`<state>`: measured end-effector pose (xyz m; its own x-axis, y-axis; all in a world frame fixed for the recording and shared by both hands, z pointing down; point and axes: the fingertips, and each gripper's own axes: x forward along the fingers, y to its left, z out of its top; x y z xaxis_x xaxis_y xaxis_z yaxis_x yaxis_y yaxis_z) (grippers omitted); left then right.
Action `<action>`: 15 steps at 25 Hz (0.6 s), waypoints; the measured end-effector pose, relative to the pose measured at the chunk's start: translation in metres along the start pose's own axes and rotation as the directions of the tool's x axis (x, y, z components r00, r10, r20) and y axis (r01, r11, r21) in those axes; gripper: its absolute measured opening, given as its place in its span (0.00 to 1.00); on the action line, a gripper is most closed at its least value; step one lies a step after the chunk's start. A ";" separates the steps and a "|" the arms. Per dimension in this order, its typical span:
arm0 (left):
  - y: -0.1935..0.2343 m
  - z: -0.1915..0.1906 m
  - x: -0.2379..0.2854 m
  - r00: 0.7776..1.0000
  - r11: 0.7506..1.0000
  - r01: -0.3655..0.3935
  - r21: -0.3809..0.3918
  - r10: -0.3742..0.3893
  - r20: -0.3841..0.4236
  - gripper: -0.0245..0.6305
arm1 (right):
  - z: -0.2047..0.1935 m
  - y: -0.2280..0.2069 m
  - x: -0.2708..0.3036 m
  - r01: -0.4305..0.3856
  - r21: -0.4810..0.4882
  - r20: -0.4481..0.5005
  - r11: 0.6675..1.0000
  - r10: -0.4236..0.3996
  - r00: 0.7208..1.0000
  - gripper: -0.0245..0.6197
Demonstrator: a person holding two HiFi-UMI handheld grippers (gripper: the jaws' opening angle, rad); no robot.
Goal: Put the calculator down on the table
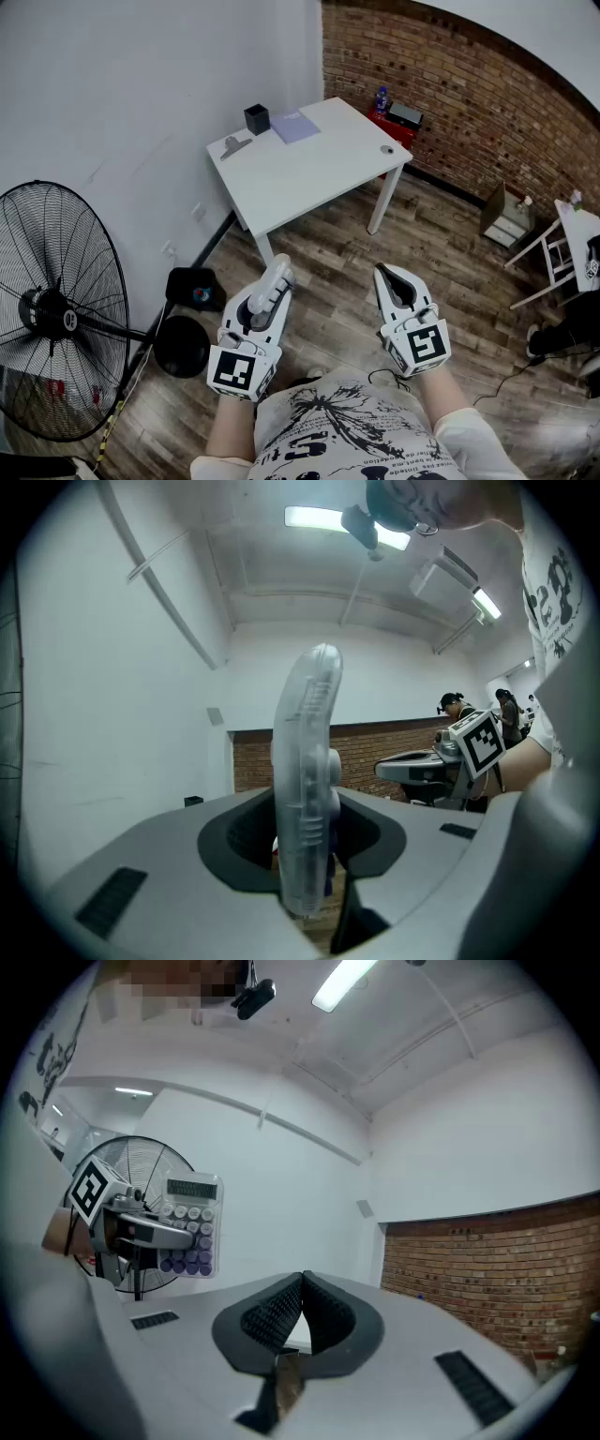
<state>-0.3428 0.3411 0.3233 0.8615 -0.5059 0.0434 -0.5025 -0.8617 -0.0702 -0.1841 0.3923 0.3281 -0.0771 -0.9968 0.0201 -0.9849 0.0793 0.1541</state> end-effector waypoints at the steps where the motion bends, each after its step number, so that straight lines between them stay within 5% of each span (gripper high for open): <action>1: 0.000 0.001 0.002 1.000 1.000 0.002 0.002 -0.002 -0.001 0.25 | 0.001 -0.002 0.001 0.002 0.005 -0.002 1.000 -0.002 1.000 0.06; 15: 0.051 -0.015 0.043 0.998 0.998 0.051 -0.021 -0.052 -0.021 0.25 | -0.009 -0.015 0.064 0.059 0.062 -0.019 0.996 -0.058 0.998 0.06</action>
<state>-0.3321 0.2745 0.3363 0.8846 -0.4614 0.0677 -0.4591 -0.8871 -0.0469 -0.1733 0.3271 0.3357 -0.0171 -0.9994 0.0296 -0.9954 0.0199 0.0938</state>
